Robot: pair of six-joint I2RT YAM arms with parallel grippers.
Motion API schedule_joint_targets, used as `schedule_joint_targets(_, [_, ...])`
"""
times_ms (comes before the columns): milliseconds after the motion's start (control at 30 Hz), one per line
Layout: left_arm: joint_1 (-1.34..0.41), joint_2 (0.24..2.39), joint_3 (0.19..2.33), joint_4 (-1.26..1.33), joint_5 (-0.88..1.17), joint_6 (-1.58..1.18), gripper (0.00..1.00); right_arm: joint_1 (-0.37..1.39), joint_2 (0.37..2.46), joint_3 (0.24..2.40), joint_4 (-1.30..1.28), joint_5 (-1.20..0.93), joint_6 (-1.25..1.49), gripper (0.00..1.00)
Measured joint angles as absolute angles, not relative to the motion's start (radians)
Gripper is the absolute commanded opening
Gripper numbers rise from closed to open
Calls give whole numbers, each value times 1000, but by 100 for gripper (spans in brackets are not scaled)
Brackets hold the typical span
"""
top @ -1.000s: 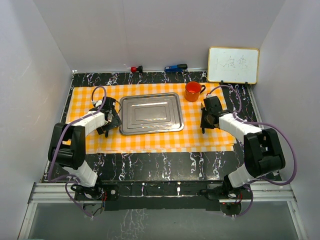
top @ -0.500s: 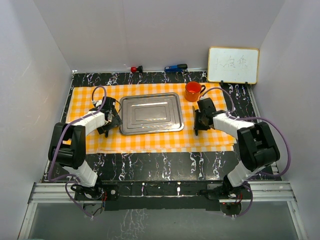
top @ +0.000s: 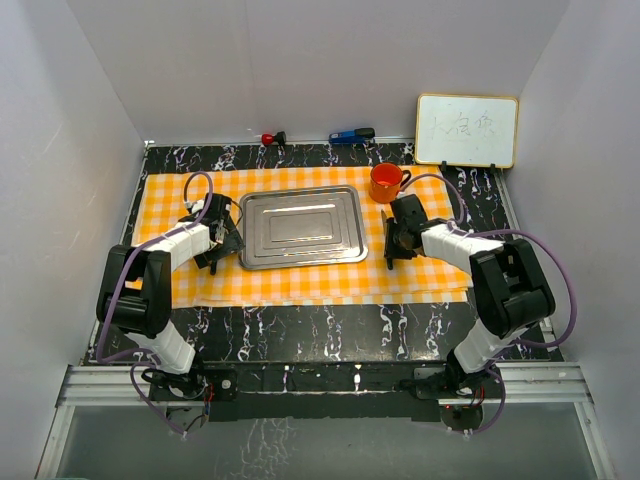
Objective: Set the dinner table for one person
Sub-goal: Adjust the knife on the napkin.
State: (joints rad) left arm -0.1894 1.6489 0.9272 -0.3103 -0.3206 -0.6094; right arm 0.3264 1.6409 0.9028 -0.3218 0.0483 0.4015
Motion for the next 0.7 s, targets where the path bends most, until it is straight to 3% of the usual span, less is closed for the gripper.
schedule_joint_targets(700, [-189, 1665, 978, -312, -286, -598, 79, 327, 1560, 991, -400, 55, 421, 26])
